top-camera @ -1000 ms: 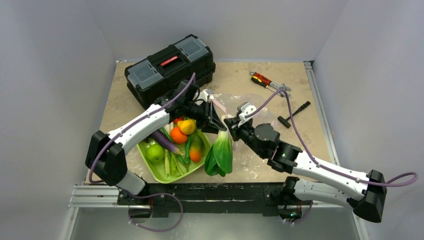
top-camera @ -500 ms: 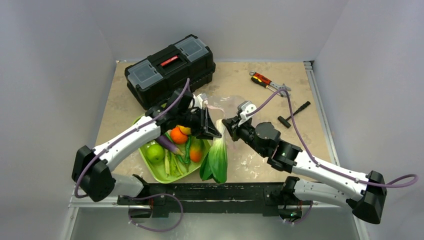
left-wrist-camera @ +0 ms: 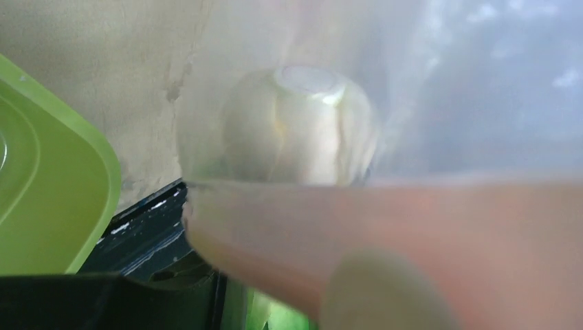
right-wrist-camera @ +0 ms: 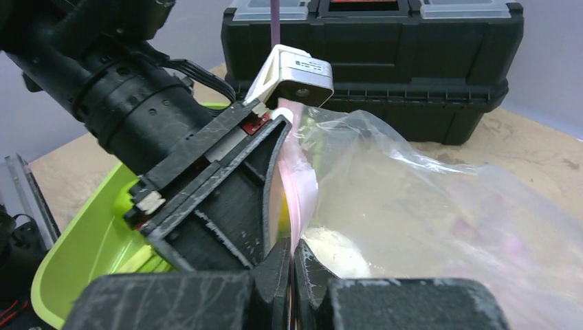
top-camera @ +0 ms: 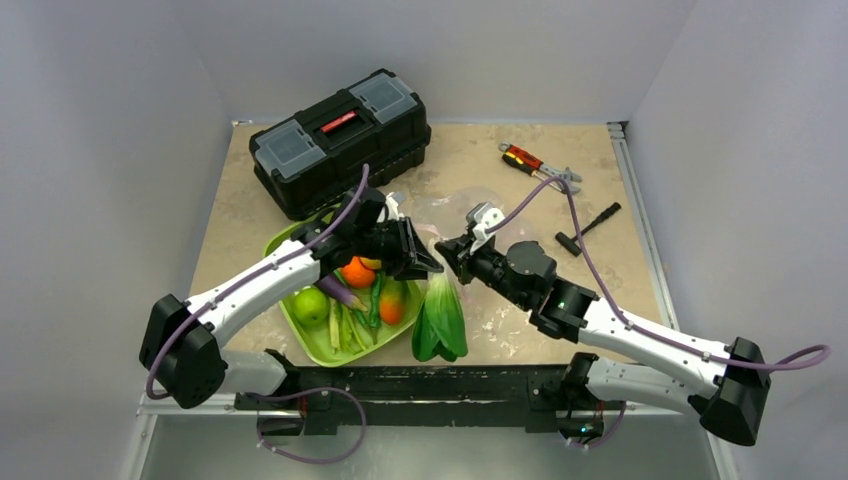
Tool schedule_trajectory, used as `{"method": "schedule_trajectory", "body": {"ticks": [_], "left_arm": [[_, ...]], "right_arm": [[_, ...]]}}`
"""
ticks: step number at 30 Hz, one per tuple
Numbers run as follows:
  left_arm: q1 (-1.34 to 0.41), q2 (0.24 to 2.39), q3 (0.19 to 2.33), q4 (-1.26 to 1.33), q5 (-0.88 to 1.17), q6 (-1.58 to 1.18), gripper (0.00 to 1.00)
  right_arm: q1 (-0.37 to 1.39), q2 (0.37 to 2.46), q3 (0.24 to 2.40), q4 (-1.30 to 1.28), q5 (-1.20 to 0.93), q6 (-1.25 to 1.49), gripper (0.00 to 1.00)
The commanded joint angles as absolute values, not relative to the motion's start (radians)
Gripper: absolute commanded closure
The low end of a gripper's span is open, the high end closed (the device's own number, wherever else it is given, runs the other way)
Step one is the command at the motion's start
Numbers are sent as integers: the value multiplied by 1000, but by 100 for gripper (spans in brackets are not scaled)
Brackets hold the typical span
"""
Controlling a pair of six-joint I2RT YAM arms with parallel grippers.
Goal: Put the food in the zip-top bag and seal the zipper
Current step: Place the fake vegetable in the zipper food storage bag.
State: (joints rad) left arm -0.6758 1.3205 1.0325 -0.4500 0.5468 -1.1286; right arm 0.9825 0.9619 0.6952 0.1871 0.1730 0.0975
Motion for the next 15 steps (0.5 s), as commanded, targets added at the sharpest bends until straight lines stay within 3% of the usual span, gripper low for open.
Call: {"method": "schedule_trajectory", "body": {"ticks": [1,5,15], "left_arm": [[-666,1295,965,-244,464,-1354,95],[-669,1296,918,-121,439,-1401,88],[-687,1184,969,-354,239,-1191,79]], "right_arm": [[983,937,691,217,152,100,100],[983,971,702,214,164,102,100],[983,1023,702,244,130,209,100]]}}
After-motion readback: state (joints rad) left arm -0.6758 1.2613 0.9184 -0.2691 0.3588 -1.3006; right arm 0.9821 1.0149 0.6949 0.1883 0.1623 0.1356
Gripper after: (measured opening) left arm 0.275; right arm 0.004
